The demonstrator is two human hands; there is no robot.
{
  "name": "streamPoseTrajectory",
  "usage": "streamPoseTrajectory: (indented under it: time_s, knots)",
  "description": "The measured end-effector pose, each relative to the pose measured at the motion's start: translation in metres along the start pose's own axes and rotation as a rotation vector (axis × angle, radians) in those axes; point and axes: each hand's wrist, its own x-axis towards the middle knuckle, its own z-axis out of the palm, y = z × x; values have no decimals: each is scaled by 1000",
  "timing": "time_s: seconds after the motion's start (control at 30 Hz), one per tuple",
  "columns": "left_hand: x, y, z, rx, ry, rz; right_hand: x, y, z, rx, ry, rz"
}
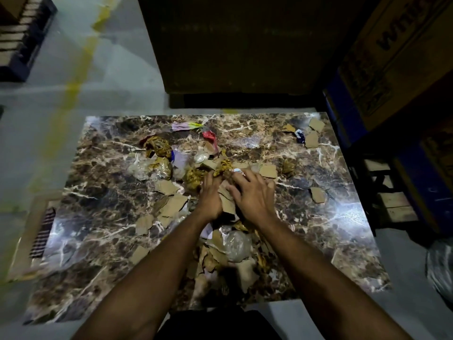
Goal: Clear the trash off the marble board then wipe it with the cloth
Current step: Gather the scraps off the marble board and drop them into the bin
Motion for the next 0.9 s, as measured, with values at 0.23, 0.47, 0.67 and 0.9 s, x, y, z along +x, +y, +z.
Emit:
streamPoseTrajectory:
  time_s: [0.23,0.47,0.67,0.9]
  knots:
    - [-39,8,-29,-139,-66,-37,2,-17,9,-191,-40,-84]
    - [-56,-21,-42,-592,-32,29,-19,-25,38,-333,-38,-61]
    - [-37,-30,-97,-378,371,170,-26,-28,54,-358,-8,14]
    - [46,-102,-190,311,100,25,-27,-29,55,-327,0,48]
